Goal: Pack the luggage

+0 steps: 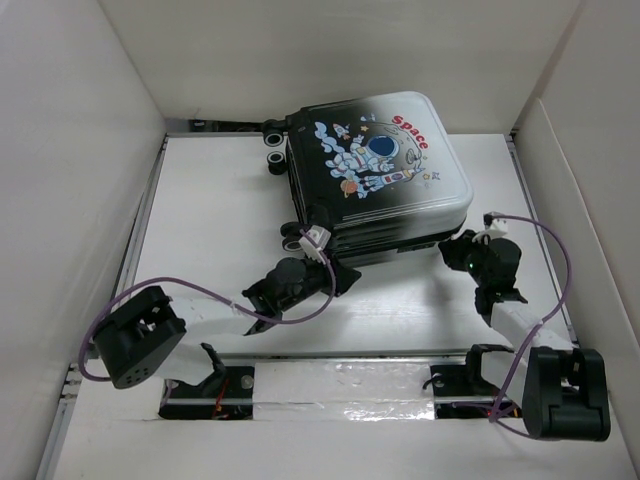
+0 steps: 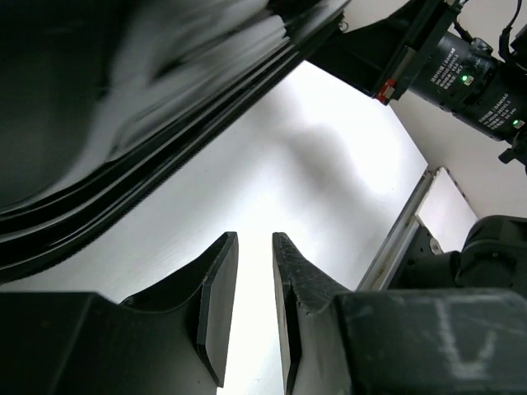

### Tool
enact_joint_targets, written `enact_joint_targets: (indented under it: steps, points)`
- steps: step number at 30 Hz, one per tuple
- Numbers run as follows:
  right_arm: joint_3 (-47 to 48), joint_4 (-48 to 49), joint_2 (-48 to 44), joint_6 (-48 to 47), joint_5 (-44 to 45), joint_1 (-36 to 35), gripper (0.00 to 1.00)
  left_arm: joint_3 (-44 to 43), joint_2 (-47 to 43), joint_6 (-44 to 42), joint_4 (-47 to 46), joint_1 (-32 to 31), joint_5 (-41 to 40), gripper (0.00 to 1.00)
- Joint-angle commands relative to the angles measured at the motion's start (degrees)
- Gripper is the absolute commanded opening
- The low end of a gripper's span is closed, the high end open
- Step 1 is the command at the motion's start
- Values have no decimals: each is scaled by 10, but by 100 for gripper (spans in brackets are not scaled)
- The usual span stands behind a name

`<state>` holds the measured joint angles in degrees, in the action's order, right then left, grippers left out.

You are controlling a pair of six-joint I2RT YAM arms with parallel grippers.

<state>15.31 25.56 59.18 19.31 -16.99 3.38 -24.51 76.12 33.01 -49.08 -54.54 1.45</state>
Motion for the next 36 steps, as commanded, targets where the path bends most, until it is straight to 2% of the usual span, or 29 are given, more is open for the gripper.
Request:
enact_joint_targets:
  steps: [1, 5, 9, 13, 16, 20, 24, 29, 36]
  points:
    - [-6, 95, -29, 12, 11, 1, 0, -38, 13, -13, -38, -16, -5, 21]
    - [-19, 64, -57, 20, 16, -16, 0, -93, 70, -10, -33, -28, 5, 24]
    - [-18, -4, -93, 16, 55, -74, 0, -136, 134, -6, -58, -28, -9, 25]
    - [-6, -59, -129, 15, 98, -158, 0, -201, 211, -19, -39, -28, -31, 25]
    - [2, -110, -144, 23, 130, -203, 0, -234, 237, -21, -32, -22, -40, 25]
    - [3, -149, -148, 49, 165, -301, 0, -268, 256, -23, -23, -9, -33, 26]
    - [20, -238, -172, 75, 245, -367, 0, -294, 270, -30, -8, -3, -31, 26]
    - [39, -323, -209, 96, 332, -368, 0, -295, 279, -29, -8, 15, -27, 26]
    - [52, -282, -159, 86, 318, -287, 0, -267, 272, -21, -16, 22, -29, 26]
